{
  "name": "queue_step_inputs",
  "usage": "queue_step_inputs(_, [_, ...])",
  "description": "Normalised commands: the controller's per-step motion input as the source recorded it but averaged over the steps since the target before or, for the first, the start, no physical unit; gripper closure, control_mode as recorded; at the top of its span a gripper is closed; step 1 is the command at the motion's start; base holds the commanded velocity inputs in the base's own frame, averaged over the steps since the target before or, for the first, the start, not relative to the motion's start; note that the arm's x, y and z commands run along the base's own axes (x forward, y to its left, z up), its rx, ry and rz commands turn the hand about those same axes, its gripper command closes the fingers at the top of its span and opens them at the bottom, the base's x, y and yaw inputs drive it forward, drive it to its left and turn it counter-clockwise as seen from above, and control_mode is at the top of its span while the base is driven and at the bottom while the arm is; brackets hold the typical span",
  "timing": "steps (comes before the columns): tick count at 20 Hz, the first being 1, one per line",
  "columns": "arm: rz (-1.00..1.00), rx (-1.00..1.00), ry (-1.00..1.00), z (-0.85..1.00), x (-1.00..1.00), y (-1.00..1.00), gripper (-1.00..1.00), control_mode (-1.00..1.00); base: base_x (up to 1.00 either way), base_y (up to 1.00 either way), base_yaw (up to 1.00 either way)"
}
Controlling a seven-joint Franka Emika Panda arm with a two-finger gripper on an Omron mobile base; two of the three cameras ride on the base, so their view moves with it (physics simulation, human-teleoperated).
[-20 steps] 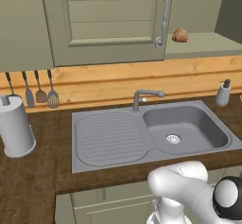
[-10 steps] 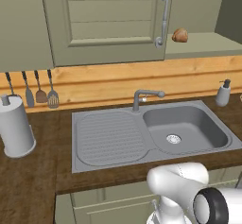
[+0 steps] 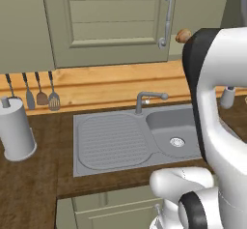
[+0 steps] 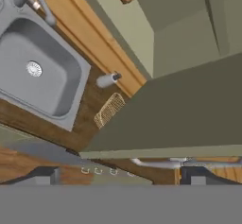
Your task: Open the cabinet, pick up the bread from the cabinet and place it in the basket. Then move the basket to the dining counter.
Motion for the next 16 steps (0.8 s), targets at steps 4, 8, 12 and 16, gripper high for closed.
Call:
queue_step_inputs(4, [0.0,-0.31,0.19,-0.41,0.84,-0.49,-1.0,-1.0,0.0,0.0,0.0])
queue_step_inputs(8, [-0.05,-0.33,0.24,-0.23,0.82,-0.79,-1.0,-1.0,0.0,0.0,0.0])
queue_step_inputs(12, [-0.22,-0.21,0.24,0.0,0.38,-1.0,-1.0,-1.0,0.0,0.0,0.0])
queue_step_inputs(16, [-0.28,-0.14,0.08,0.0,-0.06,-1.0,-1.0,-1.0,0.0,0.0,0.0])
